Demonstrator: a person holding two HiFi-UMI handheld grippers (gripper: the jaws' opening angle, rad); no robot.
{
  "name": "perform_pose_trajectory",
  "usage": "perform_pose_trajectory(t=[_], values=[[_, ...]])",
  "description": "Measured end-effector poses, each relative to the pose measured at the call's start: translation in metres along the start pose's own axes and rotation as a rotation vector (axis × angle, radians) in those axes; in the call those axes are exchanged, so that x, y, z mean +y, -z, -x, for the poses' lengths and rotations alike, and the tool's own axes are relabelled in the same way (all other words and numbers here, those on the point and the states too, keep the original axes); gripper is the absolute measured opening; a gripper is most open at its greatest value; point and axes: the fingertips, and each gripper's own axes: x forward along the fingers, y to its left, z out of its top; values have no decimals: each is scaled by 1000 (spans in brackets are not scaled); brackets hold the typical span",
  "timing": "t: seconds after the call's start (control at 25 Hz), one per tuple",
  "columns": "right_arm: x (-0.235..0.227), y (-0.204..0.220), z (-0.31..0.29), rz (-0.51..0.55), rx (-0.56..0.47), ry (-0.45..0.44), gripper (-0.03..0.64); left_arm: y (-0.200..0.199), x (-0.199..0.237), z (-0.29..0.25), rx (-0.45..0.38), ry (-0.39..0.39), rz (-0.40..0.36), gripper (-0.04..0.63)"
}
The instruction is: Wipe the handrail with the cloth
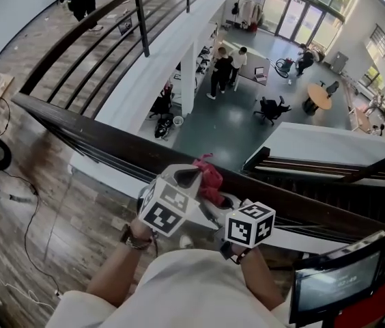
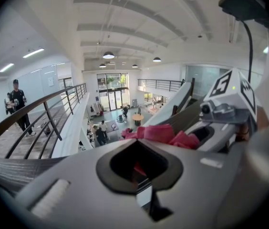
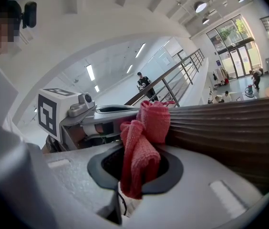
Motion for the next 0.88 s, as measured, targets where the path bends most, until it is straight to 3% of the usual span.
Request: perform_pose_trajectory(t=[0.32, 0.88], values=[[3, 4, -3, 3, 2, -24, 61, 1, 4, 6, -10, -49, 9, 3], [-9, 7, 21, -10, -6, -58, 61, -8, -18, -8, 16, -43, -7, 2]])
